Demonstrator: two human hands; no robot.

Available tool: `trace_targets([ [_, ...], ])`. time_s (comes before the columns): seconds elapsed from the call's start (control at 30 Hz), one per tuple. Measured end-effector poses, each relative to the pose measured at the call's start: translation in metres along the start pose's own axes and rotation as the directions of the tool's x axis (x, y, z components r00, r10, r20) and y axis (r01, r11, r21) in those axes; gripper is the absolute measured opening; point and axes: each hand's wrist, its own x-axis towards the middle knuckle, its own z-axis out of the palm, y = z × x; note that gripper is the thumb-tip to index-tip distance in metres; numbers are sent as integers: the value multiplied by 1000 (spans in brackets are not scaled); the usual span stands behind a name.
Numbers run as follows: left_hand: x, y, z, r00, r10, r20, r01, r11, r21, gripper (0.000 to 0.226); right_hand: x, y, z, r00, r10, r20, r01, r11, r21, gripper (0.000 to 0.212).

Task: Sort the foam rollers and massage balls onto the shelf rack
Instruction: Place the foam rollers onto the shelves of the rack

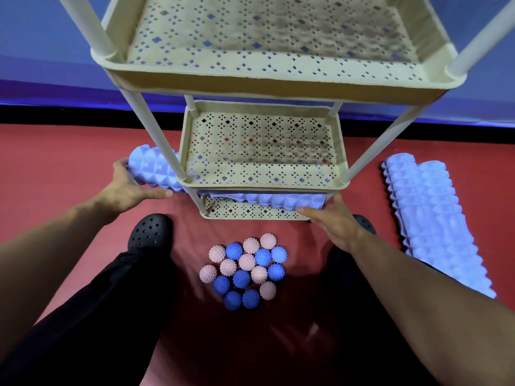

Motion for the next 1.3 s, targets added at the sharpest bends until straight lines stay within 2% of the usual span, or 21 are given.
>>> trace_targets([
  [0.1, -3, -8, 0, 1000, -10, 15, 10, 999, -35, 117, 5, -13, -10, 999, 7, 51, 0, 991, -133, 68],
  [0.17, -5, -13, 2, 1000, -9, 14, 10, 999, -43, 121, 6, -23, -12, 992, -18, 125, 35, 989, -141, 56],
  [0.27, -6, -15, 4, 1000, -8, -8, 8, 998, -58, 129, 8, -28, -16, 988, -46, 148, 68, 988, -142, 52],
  [0.5, -19, -3, 19, 997, 71, -11, -71, 997, -29, 131, 7, -33, -22, 984, -174, 46, 179, 964, -194, 76],
  [0.67, -25, 6, 34, 995, 98, 14, -98, 995, -31, 126, 2, -28, -36, 978, -200, -61, 187, 966, -178, 84],
  [0.73, -27, 9, 43, 994, 102, 36, -101, 994, -34, 122, 1, -28, -43, 972, -210, -101, 190, 965, -179, 79],
  [0.87, -27, 12, 57, 993, 109, 35, -109, 994, -2, 114, -1, -28, -52, 965, -262, -24, 251, 944, -214, 49],
  [1.0, -32, 12, 59, 996, 88, 30, -90, 995, 40, 117, -5, -34, -49, 978, -196, -73, 175, 959, -222, 59],
  [1.13, -35, 18, 56, 995, 37, 90, -53, 983, 176, 105, -2, -38, -48, 982, -152, -115, 102, 929, -355, 36],
  [1.2, -38, 22, 54, 996, -20, 83, -1, 968, 252, 96, -6, -40, -50, 988, -86, -124, 28, 911, -412, 42],
  [1.3, -50, 28, 52, 991, -100, 84, 61, 923, 380, 96, -17, -44, -56, 993, -26, -114, -39, 844, -535, 59],
])
